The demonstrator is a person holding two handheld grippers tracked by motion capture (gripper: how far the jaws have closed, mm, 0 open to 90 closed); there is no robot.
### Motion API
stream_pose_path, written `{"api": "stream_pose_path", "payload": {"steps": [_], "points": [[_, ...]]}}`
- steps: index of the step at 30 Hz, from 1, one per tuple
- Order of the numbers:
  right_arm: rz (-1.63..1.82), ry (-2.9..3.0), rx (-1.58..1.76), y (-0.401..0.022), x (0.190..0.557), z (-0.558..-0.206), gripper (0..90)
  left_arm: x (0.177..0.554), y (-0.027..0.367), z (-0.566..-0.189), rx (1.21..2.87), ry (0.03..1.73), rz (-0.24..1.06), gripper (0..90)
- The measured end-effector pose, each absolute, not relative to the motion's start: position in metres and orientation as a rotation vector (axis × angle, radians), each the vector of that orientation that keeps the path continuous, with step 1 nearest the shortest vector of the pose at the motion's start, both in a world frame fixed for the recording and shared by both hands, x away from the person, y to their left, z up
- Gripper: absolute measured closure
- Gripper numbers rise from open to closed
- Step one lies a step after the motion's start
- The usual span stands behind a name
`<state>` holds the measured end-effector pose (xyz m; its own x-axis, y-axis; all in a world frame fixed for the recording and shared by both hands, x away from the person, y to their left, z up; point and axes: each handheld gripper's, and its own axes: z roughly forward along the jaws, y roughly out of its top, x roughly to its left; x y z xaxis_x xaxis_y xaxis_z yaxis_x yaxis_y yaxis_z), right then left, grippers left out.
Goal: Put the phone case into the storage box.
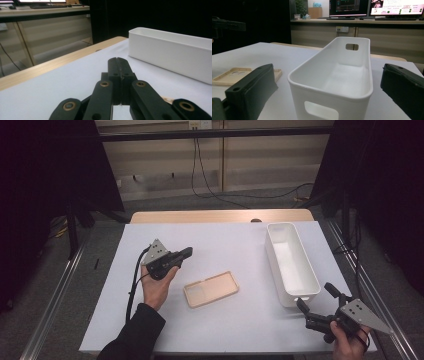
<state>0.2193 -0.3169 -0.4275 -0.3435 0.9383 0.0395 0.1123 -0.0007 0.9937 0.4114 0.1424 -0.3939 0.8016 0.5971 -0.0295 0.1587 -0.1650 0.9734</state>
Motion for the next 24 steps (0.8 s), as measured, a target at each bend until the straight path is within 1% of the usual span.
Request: {"api": "stream_pose_path", "payload": {"steps": [9,17,20,24], "points": [[1.429,1.541,1.121,-0.317,0.219,-0.427,0.0,0.416,0.139,-0.396,1.799,0.635,0.346,90.0],[1.427,1.539,1.124,-0.317,0.219,-0.427,0.0,0.418,0.135,-0.397,1.849,0.682,0.322,90.0],[1.425,1.538,1.126,-0.317,0.219,-0.428,0.0,0.421,0.127,-0.399,1.911,0.725,0.301,90.0],[1.426,1.539,1.124,-0.317,0.219,-0.427,0.0,0.426,0.118,-0.399,1.938,0.749,0.265,90.0]]}}
